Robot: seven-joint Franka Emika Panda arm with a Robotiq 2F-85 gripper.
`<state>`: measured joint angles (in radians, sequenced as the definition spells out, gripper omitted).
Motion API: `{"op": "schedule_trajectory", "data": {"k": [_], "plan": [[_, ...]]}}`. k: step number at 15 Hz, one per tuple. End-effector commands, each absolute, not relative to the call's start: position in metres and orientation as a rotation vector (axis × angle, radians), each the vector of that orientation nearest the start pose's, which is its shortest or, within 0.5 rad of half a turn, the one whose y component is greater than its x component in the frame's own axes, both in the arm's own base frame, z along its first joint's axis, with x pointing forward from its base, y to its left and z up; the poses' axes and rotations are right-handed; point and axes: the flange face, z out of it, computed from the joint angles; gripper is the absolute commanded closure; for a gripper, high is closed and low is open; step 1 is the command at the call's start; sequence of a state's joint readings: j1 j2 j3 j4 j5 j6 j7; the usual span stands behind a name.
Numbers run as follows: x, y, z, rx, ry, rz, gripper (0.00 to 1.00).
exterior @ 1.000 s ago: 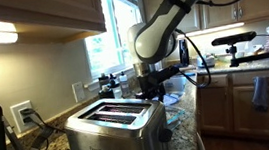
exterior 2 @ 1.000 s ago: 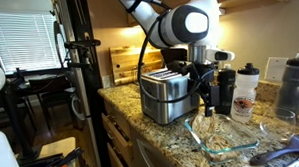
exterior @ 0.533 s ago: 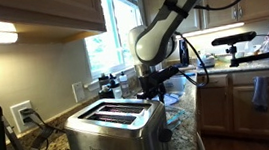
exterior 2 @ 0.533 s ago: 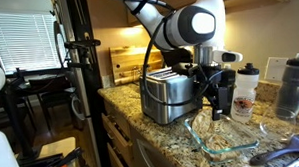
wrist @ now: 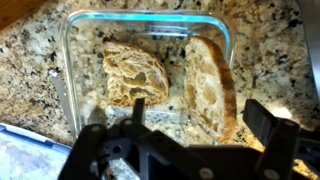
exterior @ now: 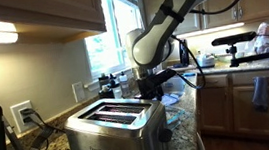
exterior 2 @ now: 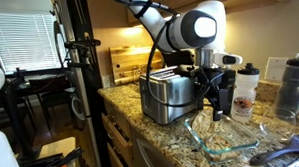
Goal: Pick up one slice of bread from the glass bowl and put it in the toaster.
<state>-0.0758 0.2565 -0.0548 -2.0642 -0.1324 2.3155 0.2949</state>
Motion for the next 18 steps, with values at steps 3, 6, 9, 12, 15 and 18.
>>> {"op": "schedule_trajectory", "data": {"k": [3, 6, 9, 12, 15, 18], "plan": [[0.5820, -0.0751, 0.3032, -3.215, 0.566, -0.003, 0.00], [0.5832, -0.0745, 0.3008, -3.217, 0.564, 0.002, 0.26], [0.5842, -0.0751, 0.3017, -3.218, 0.566, 0.000, 0.34], [0.5850, -0.0762, 0.3024, -3.218, 0.572, -0.002, 0.56], [0.5856, -0.0782, 0.3046, -3.219, 0.575, -0.007, 0.75], [0.5848, -0.0794, 0.3076, -3.220, 0.576, -0.015, 0.93]]}}
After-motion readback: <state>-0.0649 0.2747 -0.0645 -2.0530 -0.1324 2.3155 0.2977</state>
